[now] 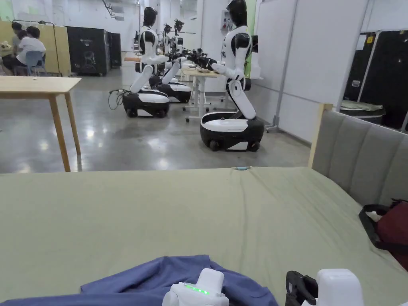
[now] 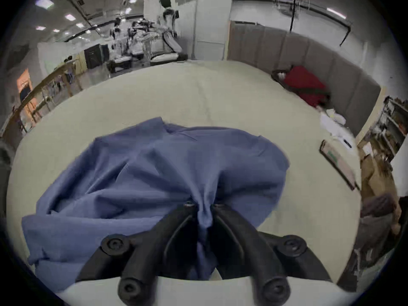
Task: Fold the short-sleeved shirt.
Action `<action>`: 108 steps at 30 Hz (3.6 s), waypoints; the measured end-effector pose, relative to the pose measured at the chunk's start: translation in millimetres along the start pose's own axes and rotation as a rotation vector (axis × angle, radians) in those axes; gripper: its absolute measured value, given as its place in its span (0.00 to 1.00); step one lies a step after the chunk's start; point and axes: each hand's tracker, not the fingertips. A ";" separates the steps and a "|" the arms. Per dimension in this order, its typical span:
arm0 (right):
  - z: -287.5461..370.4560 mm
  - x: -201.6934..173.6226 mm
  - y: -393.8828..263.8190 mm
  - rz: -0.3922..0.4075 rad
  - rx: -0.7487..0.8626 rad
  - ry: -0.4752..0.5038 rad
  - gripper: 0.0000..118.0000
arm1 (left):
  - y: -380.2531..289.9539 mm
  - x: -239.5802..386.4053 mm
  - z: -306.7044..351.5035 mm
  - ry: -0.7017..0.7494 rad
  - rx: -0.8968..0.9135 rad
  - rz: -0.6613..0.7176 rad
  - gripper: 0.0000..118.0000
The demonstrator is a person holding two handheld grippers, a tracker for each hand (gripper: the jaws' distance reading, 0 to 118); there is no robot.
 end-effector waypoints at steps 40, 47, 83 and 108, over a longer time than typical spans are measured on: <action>-65.8 -44.4 -40.3 0.027 -0.097 0.067 0.00 | -79.3 -358.4 149.9 0.574 -0.095 0.303 0.97; -123.4 21.9 -58.4 0.055 -0.265 -0.091 0.00 | -62.8 -359.1 130.9 0.530 -0.192 0.350 0.95; -104.2 0.8 192.0 0.189 0.061 0.074 0.05 | 80.4 -295.4 370.6 0.641 0.348 0.101 0.01; -211.2 3.3 277.8 0.158 0.214 -0.157 0.05 | 179.8 -372.2 347.2 0.676 0.542 0.229 0.01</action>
